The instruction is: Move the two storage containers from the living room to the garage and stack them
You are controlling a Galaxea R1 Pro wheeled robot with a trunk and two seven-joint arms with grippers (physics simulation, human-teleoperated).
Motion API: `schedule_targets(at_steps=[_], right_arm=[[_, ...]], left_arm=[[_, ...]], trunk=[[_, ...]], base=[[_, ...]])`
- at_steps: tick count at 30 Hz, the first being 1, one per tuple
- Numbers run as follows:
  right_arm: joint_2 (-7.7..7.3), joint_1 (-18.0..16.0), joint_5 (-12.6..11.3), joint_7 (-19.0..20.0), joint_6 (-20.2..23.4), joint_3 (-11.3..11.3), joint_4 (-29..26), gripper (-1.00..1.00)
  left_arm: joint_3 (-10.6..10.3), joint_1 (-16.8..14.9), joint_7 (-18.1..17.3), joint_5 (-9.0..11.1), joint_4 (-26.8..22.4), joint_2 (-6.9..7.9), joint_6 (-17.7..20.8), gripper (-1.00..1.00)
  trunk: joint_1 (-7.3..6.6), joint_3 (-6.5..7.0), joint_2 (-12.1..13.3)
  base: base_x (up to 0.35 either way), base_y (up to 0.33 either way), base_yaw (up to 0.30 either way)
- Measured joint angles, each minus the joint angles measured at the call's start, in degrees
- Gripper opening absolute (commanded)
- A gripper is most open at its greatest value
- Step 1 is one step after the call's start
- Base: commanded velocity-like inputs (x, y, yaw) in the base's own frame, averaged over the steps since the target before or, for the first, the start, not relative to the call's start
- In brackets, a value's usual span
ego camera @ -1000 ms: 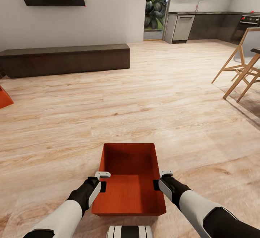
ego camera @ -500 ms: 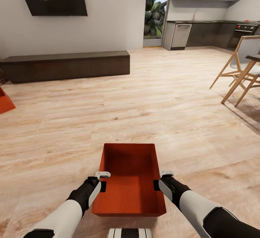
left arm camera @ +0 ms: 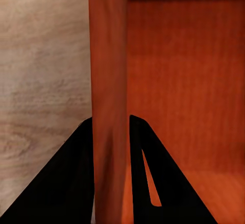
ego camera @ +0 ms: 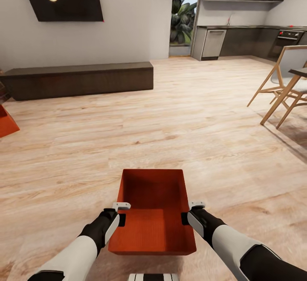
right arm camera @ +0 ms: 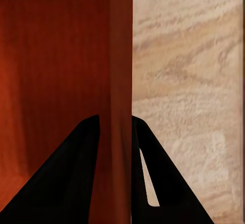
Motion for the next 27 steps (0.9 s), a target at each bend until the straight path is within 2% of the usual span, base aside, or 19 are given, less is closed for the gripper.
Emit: schedule_targets(at_steps=[7, 11, 27], right_arm=[[-0.38, 0.01, 0.79, 0.62, -0.47, -0.53, -0.37, -1.00], [-0.49, -0.01, 3.97, 0.73, -1.66, -2.21, -2.28, -1.00], [-0.55, -0.02, 4.04, 0.80, -1.46, -2.10, -2.05, -1.00]], left_arm=[[0.46, 0.01, 0.09, -0.80, -0.41, -0.38, -0.50, -1.00], [0.42, 0.02, 0.04, -0.38, -1.34, -0.21, -2.78, -1.00], [0.54, 0.02, 0.03, -0.14, -0.76, -0.29, -3.05, -1.00]], trunk=[[-1.54, 1.25, 2.81], [-2.42, 1.98, 4.41], [-5.93, 4.85, 10.83]], base=[[0.000, 0.000, 0.000], [0.000, 0.000, 0.000], [0.000, 0.000, 0.000]])
